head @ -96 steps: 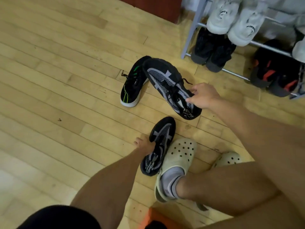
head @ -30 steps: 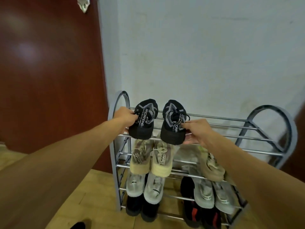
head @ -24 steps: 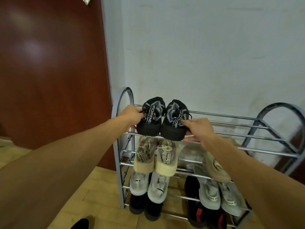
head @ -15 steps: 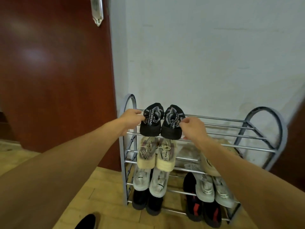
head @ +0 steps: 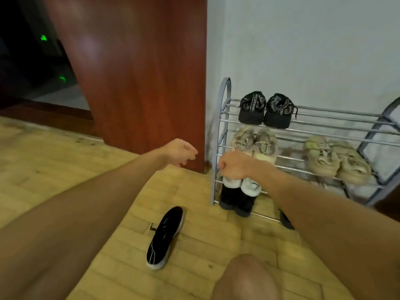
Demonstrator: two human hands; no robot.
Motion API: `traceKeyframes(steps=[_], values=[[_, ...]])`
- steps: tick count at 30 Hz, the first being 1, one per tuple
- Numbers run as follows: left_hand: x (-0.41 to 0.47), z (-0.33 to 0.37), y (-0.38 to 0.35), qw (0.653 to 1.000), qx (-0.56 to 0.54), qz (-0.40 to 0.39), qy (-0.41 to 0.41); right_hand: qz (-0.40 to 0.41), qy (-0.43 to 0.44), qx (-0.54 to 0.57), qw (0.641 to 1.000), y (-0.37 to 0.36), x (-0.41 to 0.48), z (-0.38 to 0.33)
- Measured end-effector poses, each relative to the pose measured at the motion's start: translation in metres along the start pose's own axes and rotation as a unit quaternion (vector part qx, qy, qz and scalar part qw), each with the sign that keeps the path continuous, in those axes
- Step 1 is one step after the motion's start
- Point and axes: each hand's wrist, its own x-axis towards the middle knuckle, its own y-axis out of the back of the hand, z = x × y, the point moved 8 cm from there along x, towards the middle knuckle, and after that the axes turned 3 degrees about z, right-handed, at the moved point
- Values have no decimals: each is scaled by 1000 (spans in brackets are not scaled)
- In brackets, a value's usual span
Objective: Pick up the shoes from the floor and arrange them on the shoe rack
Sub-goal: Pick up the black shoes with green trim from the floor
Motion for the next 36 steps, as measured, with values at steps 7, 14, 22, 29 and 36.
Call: traceKeyframes(steps=[7, 14, 22, 29, 36], values=[[14, -156, -60, 987, -16, -46, 153, -73, 4, 58, 996, -112, 36, -19], [31, -312, -136, 963, -1, -46, 264, -135, -4, 92, 987, -243, 80, -26], [18, -432, -191, 910, 4, -1, 414, -124, -13, 131, 984, -313, 102, 4], [17, -451, -216, 879, -65, 7, 473, -192, -23, 65, 979, -337, 82, 35], [3, -402, -235, 858, -222, -6, 463, -222, -34, 38, 974, -308, 67, 54]])
